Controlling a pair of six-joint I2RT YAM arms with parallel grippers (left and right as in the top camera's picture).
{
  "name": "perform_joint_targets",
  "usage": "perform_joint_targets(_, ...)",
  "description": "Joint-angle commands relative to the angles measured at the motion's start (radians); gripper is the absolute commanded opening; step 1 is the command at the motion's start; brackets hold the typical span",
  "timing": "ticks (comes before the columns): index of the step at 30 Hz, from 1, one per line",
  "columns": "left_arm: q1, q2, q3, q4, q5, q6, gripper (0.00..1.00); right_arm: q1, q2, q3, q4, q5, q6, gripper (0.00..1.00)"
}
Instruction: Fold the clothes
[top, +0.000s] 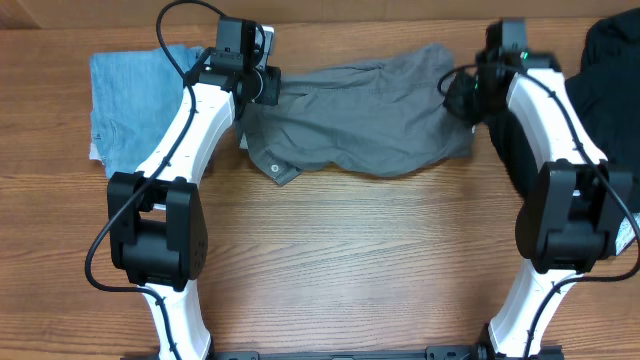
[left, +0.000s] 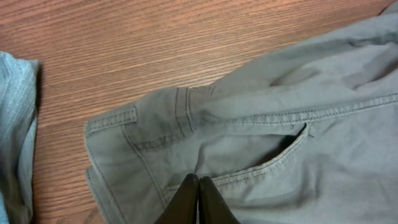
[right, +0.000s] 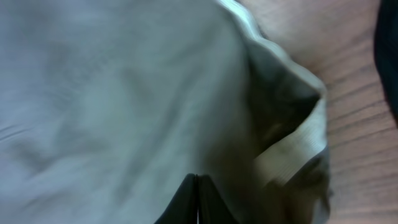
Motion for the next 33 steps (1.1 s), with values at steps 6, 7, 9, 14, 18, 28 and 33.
perform_joint_targets(6, -0.006, 0.082, -0.003, -0.006, 0.058, 0.0, 0.04, 0.0, -0.014, -0.237, 0.251, 0.046, 0.067, 0.04)
perform_joint_targets(7, -0.01, 0.097, -0.003, -0.004, 0.057, 0.001, 0.04, 0.002, -0.014, -0.257, 0.266, 0.046, 0.068, 0.04)
perform_joint_targets(9, -0.024, 0.132, -0.003, -0.003, 0.057, 0.001, 0.04, 0.008, -0.014, -0.285, 0.249, 0.054, 0.104, 0.04)
perform_joint_targets(14, -0.036, 0.178, -0.003, 0.043, 0.043, 0.001, 0.04, 0.008, -0.014, -0.306, 0.205, 0.064, 0.116, 0.04)
perform_joint_targets(18, -0.036, 0.211, -0.003, 0.116, -0.021, 0.001, 0.04, 0.009, -0.014, -0.306, 0.175, 0.064, 0.116, 0.04)
perform_joint_targets(28, -0.035, 0.28, -0.003, 0.216, -0.031, 0.0, 0.04, 0.009, -0.014, -0.306, 0.012, 0.064, 0.168, 0.04)
perform_joint_targets(33, -0.036, 0.277, -0.002, 0.196, -0.029, -0.007, 0.04, 0.002, -0.029, -0.266, -0.032, 0.019, 0.162, 0.04)
